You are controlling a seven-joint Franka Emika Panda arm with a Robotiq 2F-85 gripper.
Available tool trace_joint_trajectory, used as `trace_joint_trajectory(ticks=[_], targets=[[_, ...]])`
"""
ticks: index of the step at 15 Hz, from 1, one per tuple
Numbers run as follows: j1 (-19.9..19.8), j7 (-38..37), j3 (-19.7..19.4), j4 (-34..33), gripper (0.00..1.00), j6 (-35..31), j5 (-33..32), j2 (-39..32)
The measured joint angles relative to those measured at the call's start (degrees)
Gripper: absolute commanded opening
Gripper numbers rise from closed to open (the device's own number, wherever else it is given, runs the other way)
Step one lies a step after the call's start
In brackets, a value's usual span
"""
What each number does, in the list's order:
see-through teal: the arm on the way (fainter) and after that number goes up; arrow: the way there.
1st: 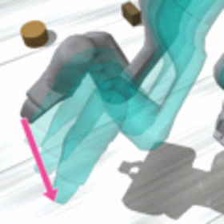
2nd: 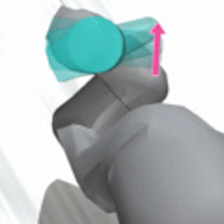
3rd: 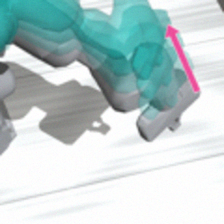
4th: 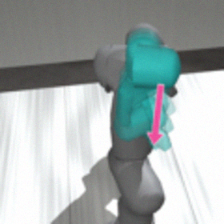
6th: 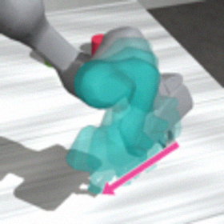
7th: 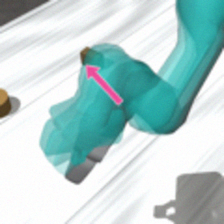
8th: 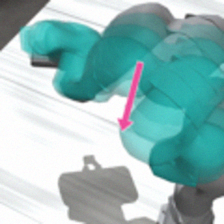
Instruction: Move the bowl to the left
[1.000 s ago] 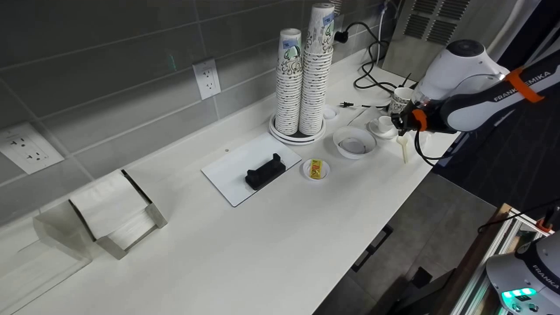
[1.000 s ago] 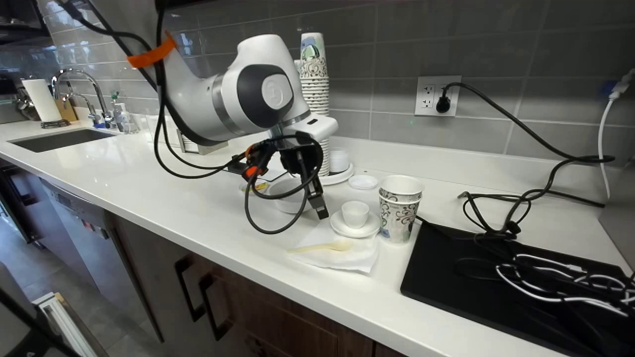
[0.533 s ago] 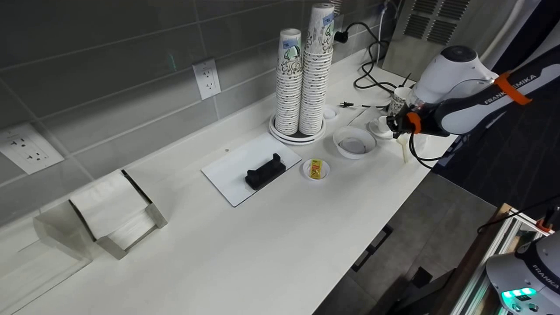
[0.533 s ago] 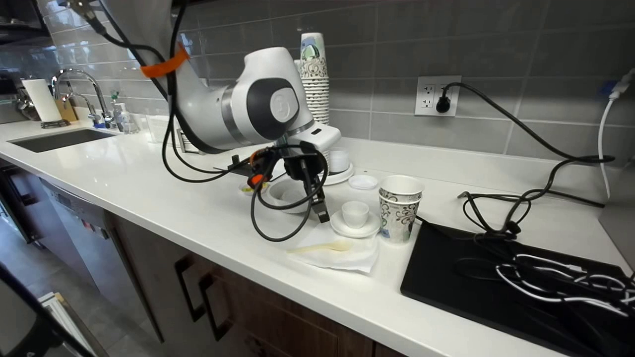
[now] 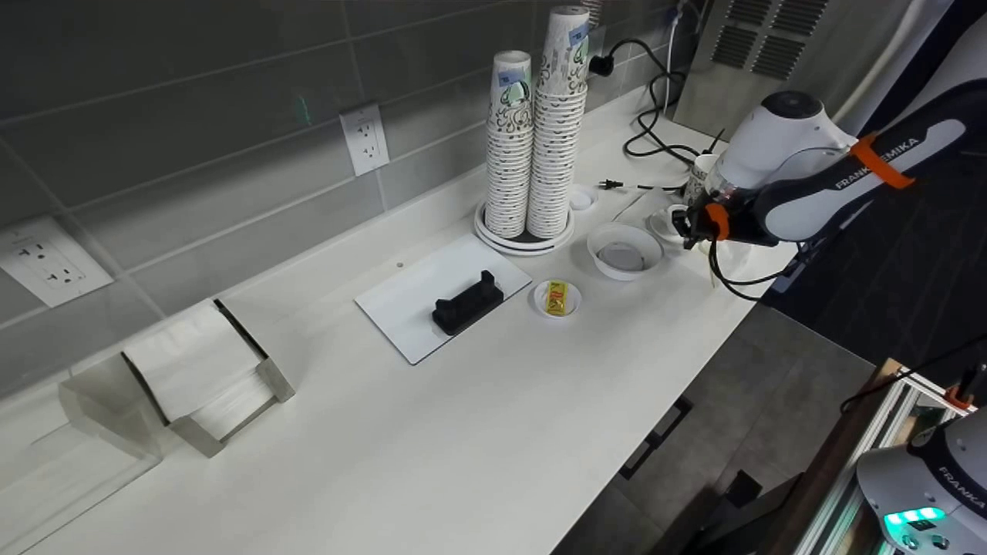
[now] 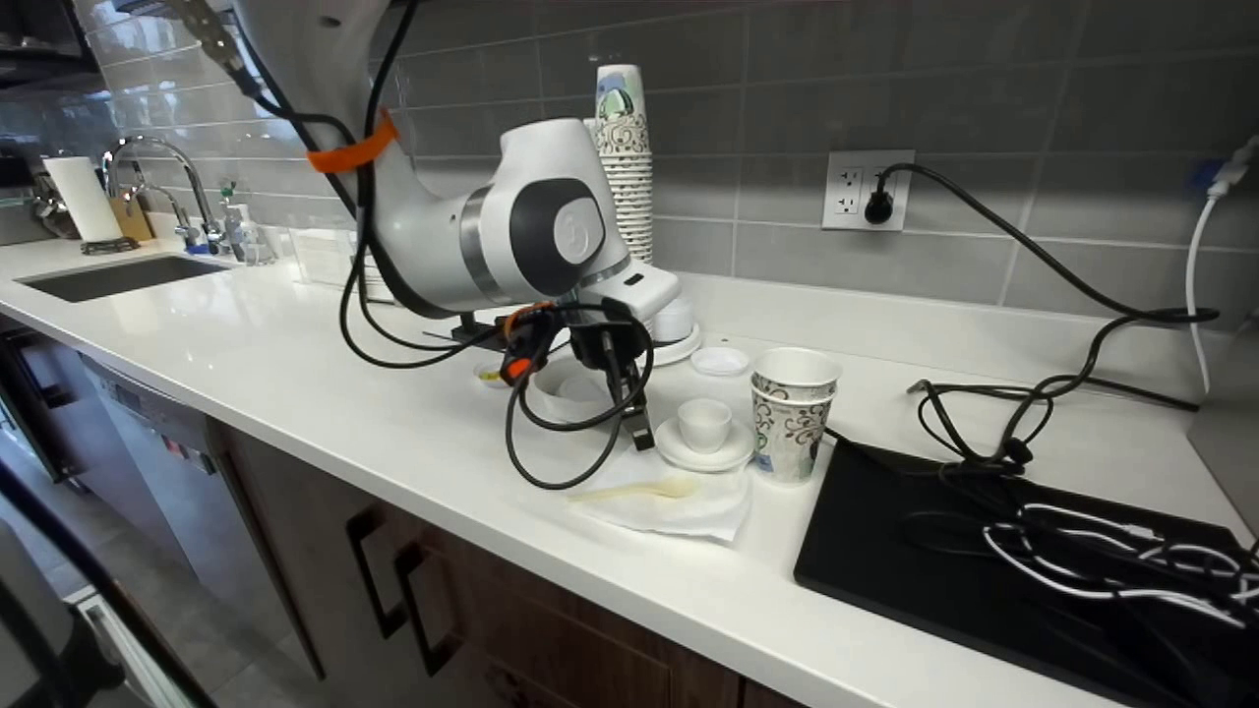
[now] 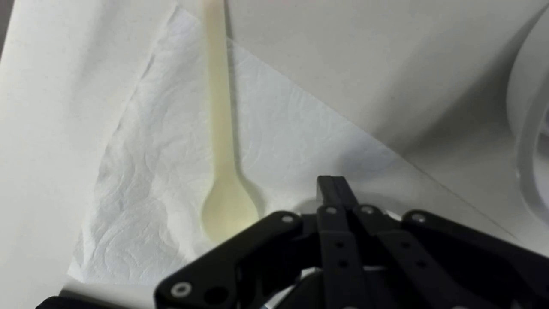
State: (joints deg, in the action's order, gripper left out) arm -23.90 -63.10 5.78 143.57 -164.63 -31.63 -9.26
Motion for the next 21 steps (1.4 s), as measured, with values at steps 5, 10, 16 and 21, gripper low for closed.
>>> trace_joint_trajectory(ticks=[5, 10, 16, 21], targets=[[0.18, -0.56, 0.00, -0.95, 0.00, -0.04, 0.00, -2.10], [-0.10, 0.54, 0.60, -1.77, 0.00, -0.17, 1.75, -3.65], [-2.06, 19.30, 6.29, -1.99, 0.00, 0.20, 22.83, -4.13], [-0.09, 35.57, 7.26, -4.01, 0.00, 5.10, 40.32, -4.56]])
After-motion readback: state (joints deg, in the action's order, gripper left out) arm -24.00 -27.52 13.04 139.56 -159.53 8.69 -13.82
